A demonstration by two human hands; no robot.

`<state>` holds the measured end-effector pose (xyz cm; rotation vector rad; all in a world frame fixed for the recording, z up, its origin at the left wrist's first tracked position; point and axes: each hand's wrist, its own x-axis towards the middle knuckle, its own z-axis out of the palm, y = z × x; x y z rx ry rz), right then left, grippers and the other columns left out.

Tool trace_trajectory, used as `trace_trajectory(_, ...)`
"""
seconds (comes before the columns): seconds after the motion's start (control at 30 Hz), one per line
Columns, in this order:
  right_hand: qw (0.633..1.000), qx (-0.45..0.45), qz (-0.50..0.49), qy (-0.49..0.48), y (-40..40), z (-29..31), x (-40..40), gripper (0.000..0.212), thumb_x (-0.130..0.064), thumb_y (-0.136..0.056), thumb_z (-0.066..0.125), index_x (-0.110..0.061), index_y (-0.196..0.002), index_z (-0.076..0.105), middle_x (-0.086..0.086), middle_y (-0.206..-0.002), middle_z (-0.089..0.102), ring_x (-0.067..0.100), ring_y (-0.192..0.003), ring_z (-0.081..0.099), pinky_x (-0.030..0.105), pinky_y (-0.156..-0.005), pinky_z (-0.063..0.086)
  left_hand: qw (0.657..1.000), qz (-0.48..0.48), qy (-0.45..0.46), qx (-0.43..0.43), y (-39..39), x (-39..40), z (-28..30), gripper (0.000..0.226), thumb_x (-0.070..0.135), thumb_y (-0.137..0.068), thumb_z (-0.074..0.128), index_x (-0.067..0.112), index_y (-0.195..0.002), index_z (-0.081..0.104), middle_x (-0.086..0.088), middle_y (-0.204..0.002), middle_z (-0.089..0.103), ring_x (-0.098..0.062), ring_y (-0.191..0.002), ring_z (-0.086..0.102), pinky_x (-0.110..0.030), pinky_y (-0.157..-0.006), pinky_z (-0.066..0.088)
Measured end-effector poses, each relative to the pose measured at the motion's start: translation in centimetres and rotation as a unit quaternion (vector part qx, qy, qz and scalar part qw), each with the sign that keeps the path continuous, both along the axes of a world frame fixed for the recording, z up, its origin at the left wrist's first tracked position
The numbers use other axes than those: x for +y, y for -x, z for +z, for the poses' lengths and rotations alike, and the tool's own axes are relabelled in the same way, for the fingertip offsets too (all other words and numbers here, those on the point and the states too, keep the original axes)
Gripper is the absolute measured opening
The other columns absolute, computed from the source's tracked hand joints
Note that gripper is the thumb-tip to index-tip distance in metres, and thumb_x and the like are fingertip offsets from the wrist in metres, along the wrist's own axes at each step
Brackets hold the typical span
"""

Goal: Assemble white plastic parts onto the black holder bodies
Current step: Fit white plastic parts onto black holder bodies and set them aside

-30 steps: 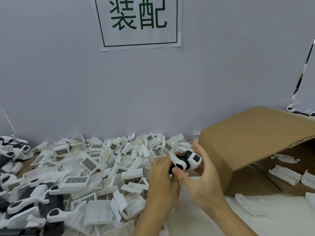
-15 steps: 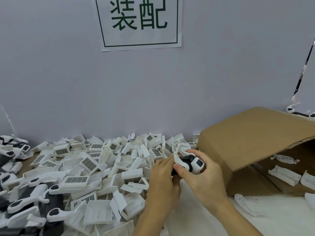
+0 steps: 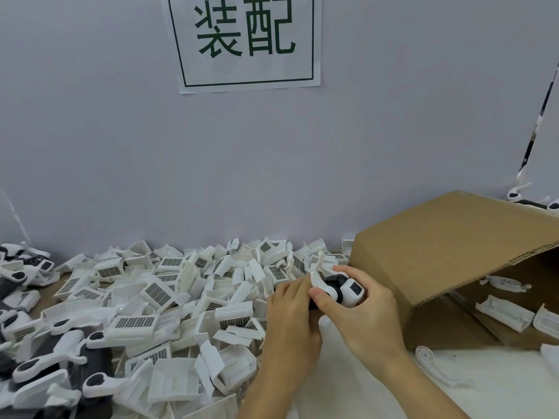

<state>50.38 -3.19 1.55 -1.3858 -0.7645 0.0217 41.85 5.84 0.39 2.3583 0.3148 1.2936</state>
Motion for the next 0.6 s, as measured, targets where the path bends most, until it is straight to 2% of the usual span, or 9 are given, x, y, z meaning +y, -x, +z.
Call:
trace_trajectory(0.1,1.000,-0.020,0.006,-0.001,-0.1,0.0,-0.3,0.043,-0.033,-0.068,0.089,-0.024,-0.107,0.072,-0.008,-0.095,0.077,0.012,-0.090,0.073,0.027,-0.077,0.059,1.000,-0.001,-0.014,0.005,0.2,-0.3,0.2,0.026,0.000,-0.081,0.056,0.017,-0.100,0.063,0.027,-0.095,0.049,-0.014,-0.094,0.053,-0.031,-0.083,0.043)
trace_trajectory(0.17,1.000,-0.015,0.025,-0.006,0.1,-0.1,-0.3,0.056,-0.041,-0.062,0.087,-0.029,-0.114,0.069,-0.011,-0.100,0.076,0.009,-0.094,0.072,0.022,-0.077,0.057,0.999,-0.003,0.041,0.013,0.2,-0.4,0.3,0.033,-0.001,-0.084,0.053,0.025,-0.104,0.057,0.030,-0.091,0.049,-0.008,-0.094,0.049,-0.029,-0.082,0.042)
trace_trajectory(0.27,0.999,-0.009,0.041,0.032,0.5,-0.1,-0.2,0.091,-0.049,-0.057,0.084,-0.028,-0.140,0.052,-0.022,-0.113,0.071,0.000,-0.106,0.067,0.020,-0.085,0.055,0.990,-0.005,0.137,0.018,0.4,-0.2,0.5,0.038,-0.003,-0.089,0.052,0.031,-0.106,0.052,0.019,-0.096,0.059,-0.007,-0.100,0.053,-0.031,-0.084,0.045)
trace_trajectory(0.3,0.998,-0.024,0.040,0.052,0.6,-0.2,-0.1,0.095,-0.051,-0.060,0.082,-0.027,-0.145,0.046,-0.022,-0.118,0.068,-0.001,-0.112,0.063,0.024,-0.089,0.055,0.987,-0.015,0.162,0.003,0.4,-0.1,0.6,0.036,-0.004,-0.089,0.053,0.028,-0.107,0.055,0.014,-0.098,0.064,-0.010,-0.101,0.059,-0.036,-0.085,0.049)
trace_trajectory(0.37,0.996,-0.033,0.038,0.068,0.6,-0.4,-0.2,0.091,-0.054,-0.068,0.073,-0.028,-0.149,0.041,-0.021,-0.129,0.062,-0.003,-0.121,0.056,0.030,-0.095,0.052,0.973,-0.030,0.222,-0.048,0.3,0.0,1.1,0.033,-0.005,-0.091,0.057,0.024,-0.107,0.060,0.010,-0.095,0.070,-0.016,-0.096,0.066,-0.042,-0.085,0.054)
trace_trajectory(0.47,0.998,-0.007,0.029,0.063,0.3,-0.8,-0.3,0.062,-0.042,-0.089,0.061,-0.028,-0.147,0.044,-0.021,-0.130,0.059,-0.009,-0.118,0.055,0.020,-0.091,0.047,0.918,-0.042,0.369,-0.139,0.2,0.1,2.0,0.023,0.006,-0.098,0.060,0.028,-0.105,0.064,0.008,-0.096,0.075,-0.015,-0.094,0.071,-0.040,-0.084,0.059)
trace_trajectory(0.57,0.998,0.026,0.016,0.057,-0.2,-1.0,-0.2,0.036,-0.026,-0.101,0.055,-0.030,-0.136,0.054,-0.016,-0.127,0.063,-0.013,-0.114,0.056,0.011,-0.088,0.045,0.825,-0.060,0.529,-0.189,0.4,0.9,2.4,0.019,0.023,-0.105,0.051,0.031,-0.111,0.067,0.005,-0.099,0.078,-0.012,-0.095,0.074,-0.030,-0.078,0.059)
trace_trajectory(0.6,0.998,0.034,0.012,0.053,-0.3,-1.1,-0.2,0.032,-0.024,-0.102,0.052,-0.029,-0.133,0.057,-0.014,-0.128,0.063,-0.011,-0.115,0.056,0.011,-0.089,0.044,0.787,-0.074,0.577,-0.206,0.5,1.3,2.5,0.023,0.026,-0.107,0.047,0.027,-0.116,0.067,0.001,-0.103,0.078,-0.016,-0.098,0.074,-0.035,-0.083,0.059)
